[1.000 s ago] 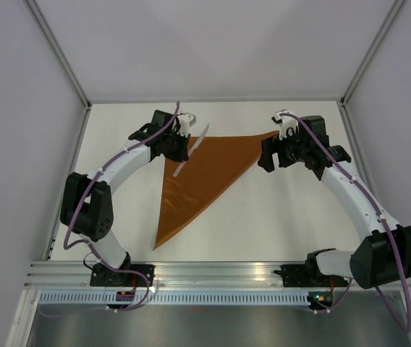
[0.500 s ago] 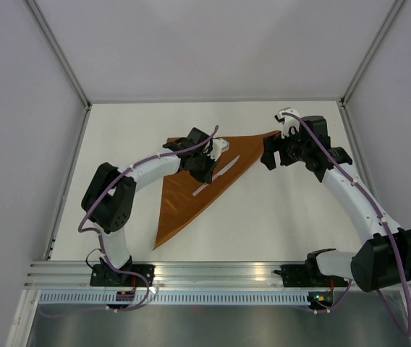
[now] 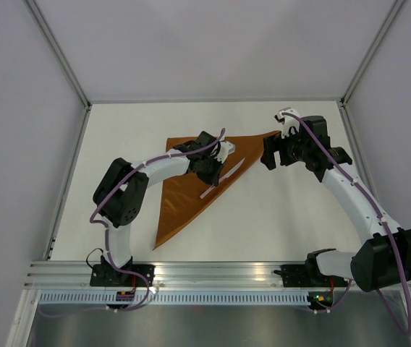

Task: Fold the napkin, place the utensils inside, and roll it up
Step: Place the utensil onto the napkin

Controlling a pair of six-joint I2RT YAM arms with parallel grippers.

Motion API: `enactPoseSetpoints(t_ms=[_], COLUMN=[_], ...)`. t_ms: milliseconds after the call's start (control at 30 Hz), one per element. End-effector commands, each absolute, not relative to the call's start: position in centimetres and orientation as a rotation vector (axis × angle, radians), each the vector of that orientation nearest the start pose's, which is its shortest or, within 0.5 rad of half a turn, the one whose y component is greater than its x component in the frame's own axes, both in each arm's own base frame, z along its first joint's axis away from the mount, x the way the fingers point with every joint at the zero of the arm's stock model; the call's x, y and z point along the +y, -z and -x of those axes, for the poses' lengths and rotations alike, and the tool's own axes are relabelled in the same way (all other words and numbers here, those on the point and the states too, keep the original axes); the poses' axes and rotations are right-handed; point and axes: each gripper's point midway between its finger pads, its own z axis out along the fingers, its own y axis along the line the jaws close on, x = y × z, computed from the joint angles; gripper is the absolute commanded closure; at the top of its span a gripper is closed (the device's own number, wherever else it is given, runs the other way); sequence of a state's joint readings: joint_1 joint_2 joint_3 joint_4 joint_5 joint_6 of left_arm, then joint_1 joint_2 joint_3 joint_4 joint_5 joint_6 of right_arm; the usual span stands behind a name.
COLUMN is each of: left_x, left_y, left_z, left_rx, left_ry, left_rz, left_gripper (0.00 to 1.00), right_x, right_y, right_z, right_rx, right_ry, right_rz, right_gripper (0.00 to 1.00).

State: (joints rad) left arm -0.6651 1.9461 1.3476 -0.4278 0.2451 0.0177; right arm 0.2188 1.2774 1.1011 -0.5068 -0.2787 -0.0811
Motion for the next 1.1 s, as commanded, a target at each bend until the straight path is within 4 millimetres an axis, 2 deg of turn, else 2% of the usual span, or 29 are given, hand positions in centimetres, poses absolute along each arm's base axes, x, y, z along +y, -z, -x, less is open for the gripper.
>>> enactPoseSetpoints(t_ms=[0,167,600,900,1067], left_x=[-33.0,-33.3,-33.5,-33.4,-33.4], left_y=[-5.4,-5.3,-3.4,-3.5,-3.8], left_z=[-33.4,-33.4,-32.7,-32.6,-32.5], left_rx=[2.41,2.402,2.445,2.444,2.444], left_ry=[0.599,0.604,0.614,0.605,0.601], left_rz=[-0.925,-0.934,-0.955,-0.951,-0.947], left_gripper=[0.98,0.98,0.98,0.98,0.89], right_x=[12.2,12.1,12.2,12.2,12.2], right_y=[-19.8,-19.6,-19.1,-19.1,-19.1], right_z=[-34.5,-34.5,-34.6,-34.5,-34.5], right_rx=[2.187,2.189,2.204,2.205,2.205], right_ry=[-0.374,-0.373,-0.373,-0.373,-0.374], right_rz=[0.467,0.47,0.476,0.48,0.483], right_gripper=[0.05,0.05,0.05,0.05,0.05])
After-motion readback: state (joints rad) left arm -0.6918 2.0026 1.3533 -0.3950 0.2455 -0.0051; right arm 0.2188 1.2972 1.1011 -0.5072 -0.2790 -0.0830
